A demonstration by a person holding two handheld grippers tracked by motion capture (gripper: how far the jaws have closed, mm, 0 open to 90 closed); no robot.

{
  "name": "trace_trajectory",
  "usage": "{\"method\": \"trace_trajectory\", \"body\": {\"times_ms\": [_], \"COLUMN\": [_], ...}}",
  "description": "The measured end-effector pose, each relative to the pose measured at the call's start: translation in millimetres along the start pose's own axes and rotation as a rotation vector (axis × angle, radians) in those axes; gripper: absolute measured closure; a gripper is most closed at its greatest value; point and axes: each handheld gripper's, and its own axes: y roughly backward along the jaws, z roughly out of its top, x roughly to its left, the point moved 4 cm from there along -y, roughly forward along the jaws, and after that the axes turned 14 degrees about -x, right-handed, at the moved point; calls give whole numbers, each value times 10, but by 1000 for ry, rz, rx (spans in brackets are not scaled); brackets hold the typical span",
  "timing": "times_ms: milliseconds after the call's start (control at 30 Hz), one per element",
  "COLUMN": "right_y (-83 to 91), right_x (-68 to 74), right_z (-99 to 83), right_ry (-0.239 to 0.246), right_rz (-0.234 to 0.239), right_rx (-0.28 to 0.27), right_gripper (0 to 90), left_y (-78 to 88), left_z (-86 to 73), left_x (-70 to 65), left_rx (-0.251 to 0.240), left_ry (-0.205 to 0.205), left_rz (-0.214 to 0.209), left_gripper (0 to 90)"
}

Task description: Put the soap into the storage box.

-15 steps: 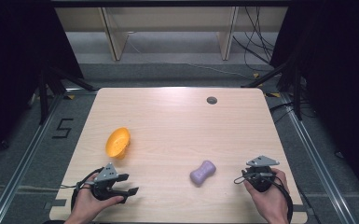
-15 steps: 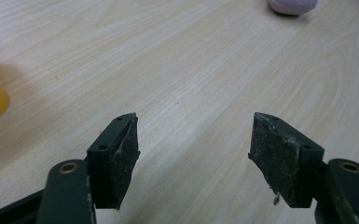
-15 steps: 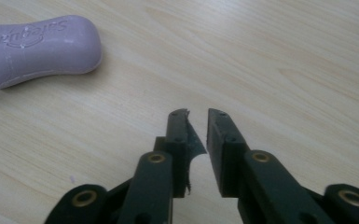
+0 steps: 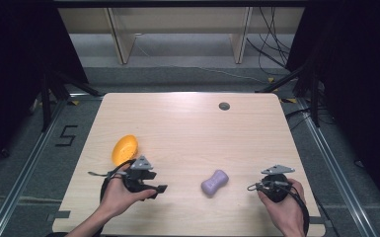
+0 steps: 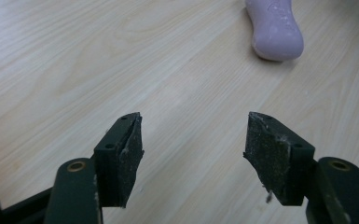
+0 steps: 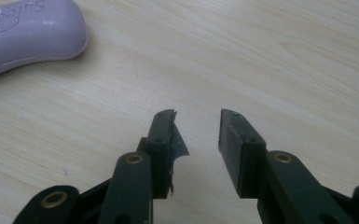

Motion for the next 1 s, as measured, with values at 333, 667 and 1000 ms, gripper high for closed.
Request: {"method": "trace_trajectory", "body": {"times_ms": [333, 667, 1000], "right_y": [-28, -21, -24], "right_x": [-16, -19, -19], "right_z": [-28, -40, -44], "right_ry": [-11, -18, -18], "right_rz": [18, 19, 17], "right_rx": [25, 21, 24], "right_gripper": [634, 619, 608], "left_y": [-560, -1082, -1334], "left_z": [464, 677, 734], "left_x": [-335, -599, -780], "left_rx": [153, 224, 361], "left_ry": [-70, -23, -61], "left_rz": [-73, -66, -85], "left_gripper": [348, 362, 375]}}
